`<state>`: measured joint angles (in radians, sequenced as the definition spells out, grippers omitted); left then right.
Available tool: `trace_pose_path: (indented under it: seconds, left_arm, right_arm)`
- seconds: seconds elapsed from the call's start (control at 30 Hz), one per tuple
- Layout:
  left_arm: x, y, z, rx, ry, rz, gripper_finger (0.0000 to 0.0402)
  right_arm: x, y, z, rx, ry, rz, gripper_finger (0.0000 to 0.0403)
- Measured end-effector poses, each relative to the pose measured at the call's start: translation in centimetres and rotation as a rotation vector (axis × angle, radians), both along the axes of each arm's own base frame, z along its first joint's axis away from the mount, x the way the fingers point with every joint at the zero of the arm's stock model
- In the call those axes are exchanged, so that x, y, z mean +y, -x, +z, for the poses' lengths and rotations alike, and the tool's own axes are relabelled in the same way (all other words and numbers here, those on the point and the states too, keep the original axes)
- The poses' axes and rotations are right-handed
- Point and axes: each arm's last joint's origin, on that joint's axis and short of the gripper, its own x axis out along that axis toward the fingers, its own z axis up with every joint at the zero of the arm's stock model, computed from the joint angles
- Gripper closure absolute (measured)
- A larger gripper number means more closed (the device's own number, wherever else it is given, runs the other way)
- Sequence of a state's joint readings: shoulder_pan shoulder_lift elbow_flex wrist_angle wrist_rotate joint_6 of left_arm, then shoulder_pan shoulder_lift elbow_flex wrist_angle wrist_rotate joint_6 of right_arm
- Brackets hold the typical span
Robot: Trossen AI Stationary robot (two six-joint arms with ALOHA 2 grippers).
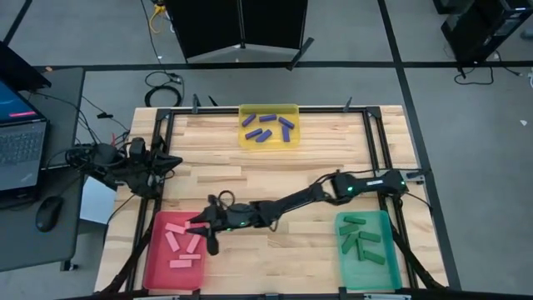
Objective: Sort blocks
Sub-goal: Put the pink block into the red bin, then return to Home Position
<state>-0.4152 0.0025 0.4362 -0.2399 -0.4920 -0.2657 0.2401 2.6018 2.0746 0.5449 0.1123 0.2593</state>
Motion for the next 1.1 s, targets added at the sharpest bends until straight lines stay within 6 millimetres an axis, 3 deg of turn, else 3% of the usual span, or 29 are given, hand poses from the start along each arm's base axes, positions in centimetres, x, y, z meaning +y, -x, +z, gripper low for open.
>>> trace_pose_path:
  seconds: [0.17,0.33,0.4,0.5,0.6,0.73,0.93,1.1]
  left_arm:
    - [-0.1,0.0,0.0,-0.002,-0.005,-0.023,0.0383]
    - [-0.1,0.0,-0.1,0.004,-0.012,-0.024,0.0383]
    - [-0.1,0.0,-0.1,0.012,-0.03,-0.022,0.0383]
    - [-0.1,-0.1,-0.3,0.024,-0.037,-0.022,0.0383]
    - [-0.1,-0.1,-0.3,0.025,-0.041,-0.022,0.0383]
    - [-0.1,-0.1,-0.5,0.051,-0.058,-0.02,0.0383]
    - [-0.3,-0.7,-1.9,0.116,-0.118,0.016,0.0383]
    - [-0.7,-1.8,-4.1,0.155,-0.182,0.043,0.0383]
  right_arm:
    - [0.4,-1.8,-2.9,0.059,0.014,0.009,0.0273]
    - [-0.2,-2.0,-2.4,0.036,0.018,0.045,0.0123]
    - [-0.5,-1.8,-1.7,0.01,0.042,0.038,0.0089]
    - [-1.1,-1.2,-0.7,0.005,0.094,0.031,0.008]
    - [-1.8,0.4,0.8,-0.019,0.152,0.013,0.0109]
    - [-3.7,5.1,2.3,-0.062,0.193,-0.046,0.0195]
    - [-7.3,15.8,1.6,-0.014,0.245,-0.12,0.0376]
    - [-10.0,24.6,1.1,0.054,0.26,-0.117,0.0389]
